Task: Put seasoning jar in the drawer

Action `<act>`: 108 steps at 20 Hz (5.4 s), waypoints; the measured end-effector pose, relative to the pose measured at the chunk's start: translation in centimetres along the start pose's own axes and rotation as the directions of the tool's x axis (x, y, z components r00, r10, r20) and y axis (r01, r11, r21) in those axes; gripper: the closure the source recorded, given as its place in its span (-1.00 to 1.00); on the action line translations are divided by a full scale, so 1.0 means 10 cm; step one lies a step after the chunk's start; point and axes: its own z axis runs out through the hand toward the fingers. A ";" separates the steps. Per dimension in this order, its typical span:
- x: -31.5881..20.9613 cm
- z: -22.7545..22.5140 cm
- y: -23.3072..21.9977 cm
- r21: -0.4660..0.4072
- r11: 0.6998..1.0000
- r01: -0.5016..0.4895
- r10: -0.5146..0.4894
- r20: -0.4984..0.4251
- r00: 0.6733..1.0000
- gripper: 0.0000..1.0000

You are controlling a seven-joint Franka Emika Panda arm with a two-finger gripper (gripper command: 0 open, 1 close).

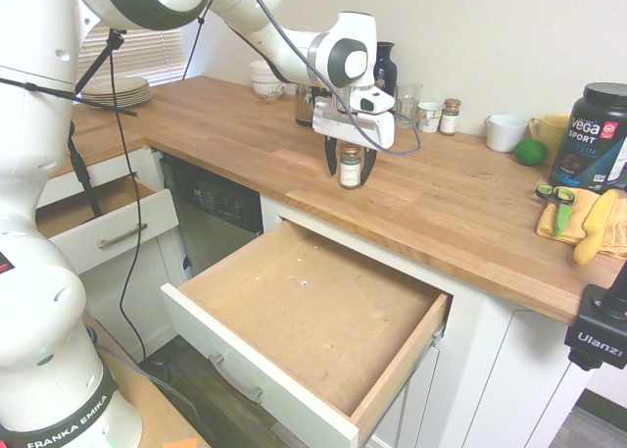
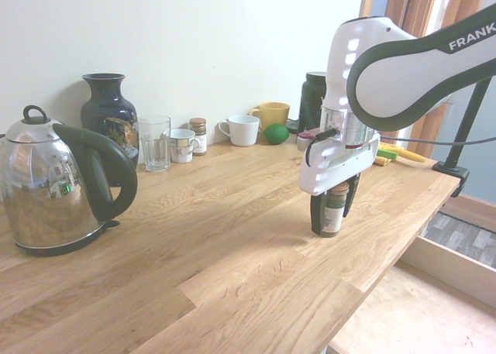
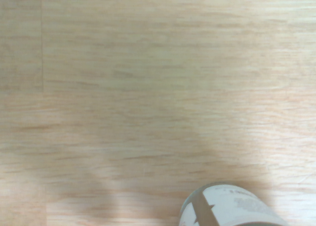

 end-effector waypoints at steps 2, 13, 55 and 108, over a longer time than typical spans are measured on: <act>0.00 0.00 0.00 -0.001 1.000 0.000 0.000 0.000 1.000 1.00; -0.02 0.03 0.01 -0.006 1.000 0.001 -0.001 0.006 1.000 1.00; -0.98 -0.36 1.48 0.020 0.999 -0.029 0.029 0.001 1.000 1.00; -1.12 2.08 1.58 -0.013 1.000 0.002 -0.002 0.020 1.000 -1.00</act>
